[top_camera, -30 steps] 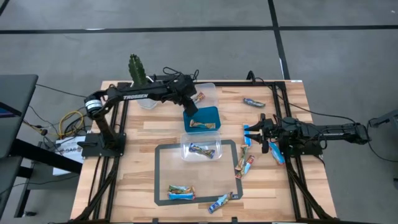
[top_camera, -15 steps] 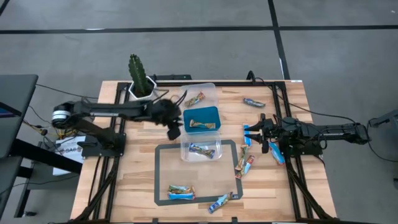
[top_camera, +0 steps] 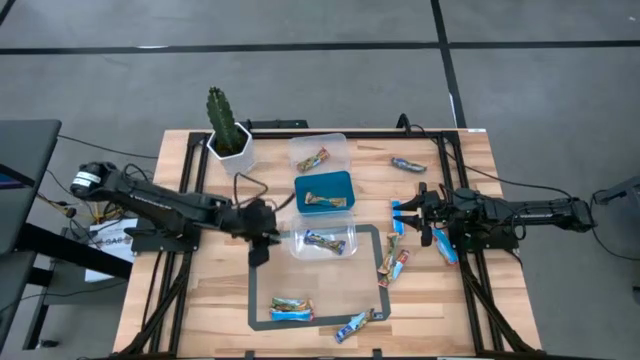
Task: Pick and place Granola Bars by type
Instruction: Put the red granola bar into the top transparent bin
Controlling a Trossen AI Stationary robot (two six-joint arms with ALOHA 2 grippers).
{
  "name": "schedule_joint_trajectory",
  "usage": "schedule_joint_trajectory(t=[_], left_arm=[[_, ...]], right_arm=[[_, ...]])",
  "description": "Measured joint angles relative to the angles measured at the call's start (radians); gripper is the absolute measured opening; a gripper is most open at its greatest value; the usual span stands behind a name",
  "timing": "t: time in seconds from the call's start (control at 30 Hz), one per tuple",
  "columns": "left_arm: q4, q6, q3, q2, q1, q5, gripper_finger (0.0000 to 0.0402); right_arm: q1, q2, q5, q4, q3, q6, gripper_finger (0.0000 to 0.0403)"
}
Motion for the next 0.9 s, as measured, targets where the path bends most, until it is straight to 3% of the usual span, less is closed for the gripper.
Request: schedule_joint_trajectory(t=[0.3,0.9], left_arm=[[0.003,-0.071,0.0,0.0,-0.211,-0.081,0.0116],[0.004,-0.224,0.0,0.0,-0.525,-0.082,0.0116]], right_arm=[[0.0,0.0,0.0,0.0,0.0,0.0,0.0133],[0.0,0.0,0.0,0.0,0.0,0.0,0.0134]])
